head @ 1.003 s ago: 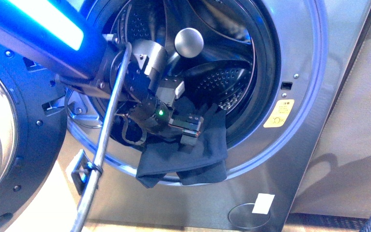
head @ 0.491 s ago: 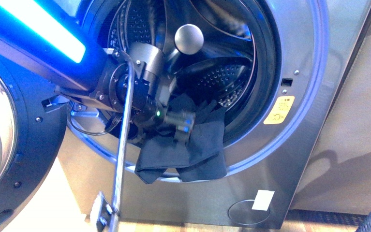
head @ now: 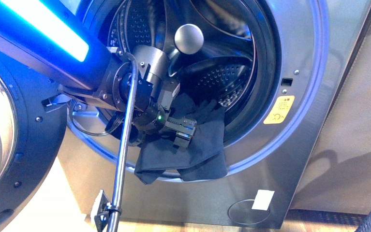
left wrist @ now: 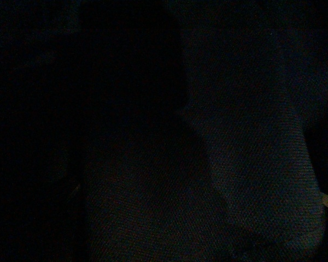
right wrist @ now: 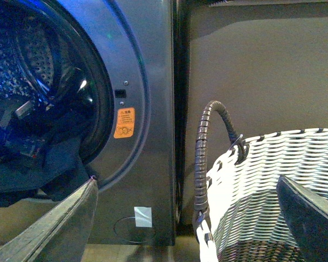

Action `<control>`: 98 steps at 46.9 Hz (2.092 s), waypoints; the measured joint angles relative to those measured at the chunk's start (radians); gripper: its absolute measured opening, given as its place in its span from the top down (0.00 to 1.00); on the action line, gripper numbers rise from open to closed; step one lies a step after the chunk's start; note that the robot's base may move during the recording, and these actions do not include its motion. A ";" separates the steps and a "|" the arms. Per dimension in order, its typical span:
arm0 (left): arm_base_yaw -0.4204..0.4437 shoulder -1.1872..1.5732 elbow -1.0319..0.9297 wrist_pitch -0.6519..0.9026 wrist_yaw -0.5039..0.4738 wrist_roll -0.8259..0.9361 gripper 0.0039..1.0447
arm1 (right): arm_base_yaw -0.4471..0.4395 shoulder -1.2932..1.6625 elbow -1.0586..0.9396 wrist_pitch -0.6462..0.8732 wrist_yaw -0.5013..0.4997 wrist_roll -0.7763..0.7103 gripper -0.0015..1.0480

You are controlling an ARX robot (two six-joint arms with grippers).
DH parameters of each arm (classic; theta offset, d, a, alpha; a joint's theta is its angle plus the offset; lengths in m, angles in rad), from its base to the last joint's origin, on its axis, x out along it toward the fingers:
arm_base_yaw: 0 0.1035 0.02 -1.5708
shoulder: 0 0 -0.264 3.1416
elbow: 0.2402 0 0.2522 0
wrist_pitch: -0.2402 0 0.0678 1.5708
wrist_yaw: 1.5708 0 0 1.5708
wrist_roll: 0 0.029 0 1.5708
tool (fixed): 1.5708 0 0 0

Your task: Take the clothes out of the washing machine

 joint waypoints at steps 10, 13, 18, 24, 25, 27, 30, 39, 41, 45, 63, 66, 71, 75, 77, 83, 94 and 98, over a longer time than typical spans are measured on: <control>0.001 0.000 -0.006 -0.003 0.034 -0.051 0.23 | 0.000 0.000 0.000 0.000 0.000 0.000 0.07; 0.001 0.000 -0.013 -0.001 0.042 -0.069 0.33 | 0.000 0.000 0.000 0.000 0.000 0.000 0.07; 0.004 -0.005 -0.026 0.009 0.047 -0.085 0.48 | 0.000 0.000 0.000 0.000 0.000 0.000 0.07; 0.016 -0.025 -0.056 0.029 0.076 -0.097 0.73 | 0.000 0.000 0.000 0.000 0.000 0.000 0.07; 0.017 -0.029 -0.065 0.036 0.084 -0.099 0.78 | 0.000 0.000 0.000 0.000 0.000 0.000 0.07; 0.018 -0.037 -0.079 0.047 0.090 -0.100 0.84 | 0.000 0.000 0.000 0.000 0.000 0.000 0.07; 0.017 -0.052 -0.103 0.065 0.097 -0.101 0.89 | 0.000 0.000 0.000 0.000 0.000 0.000 0.07; 0.012 -0.132 -0.249 0.198 0.130 -0.097 0.92 | 0.000 0.000 0.000 0.000 0.000 0.000 0.07; 0.010 -0.154 -0.285 0.222 0.137 -0.093 0.92 | 0.000 0.000 0.000 0.000 0.000 0.000 0.07; 0.005 -0.212 -0.373 0.280 0.151 -0.081 0.92 | 0.000 0.000 0.000 0.000 0.000 0.000 0.07; 0.005 -0.637 -0.785 0.512 0.250 -0.011 0.92 | 0.000 0.000 0.000 0.000 0.000 0.000 0.07; 0.018 -0.739 -0.840 0.534 0.277 -0.003 0.92 | 0.000 0.000 0.000 0.000 0.000 0.000 0.07; 0.043 -0.870 -0.866 0.526 0.317 -0.003 0.92 | 0.000 0.000 0.000 0.000 0.000 0.000 0.07; 0.056 -0.949 -0.866 0.499 0.344 -0.003 0.92 | 0.000 0.000 0.000 0.000 0.000 0.000 0.07; 0.061 -0.993 -0.864 0.480 0.361 -0.003 0.92 | 0.000 0.000 0.000 0.000 0.000 0.000 0.07; 0.061 -1.114 -0.776 0.356 0.431 -0.003 0.93 | 0.000 0.000 0.000 0.000 0.000 0.000 0.07; 0.058 -1.137 -0.534 0.175 0.467 0.003 0.93 | 0.000 0.000 0.000 0.000 0.000 0.000 0.07; 0.053 -1.135 -0.438 0.107 0.484 0.003 0.93 | 0.000 0.000 0.000 0.000 0.000 0.000 0.07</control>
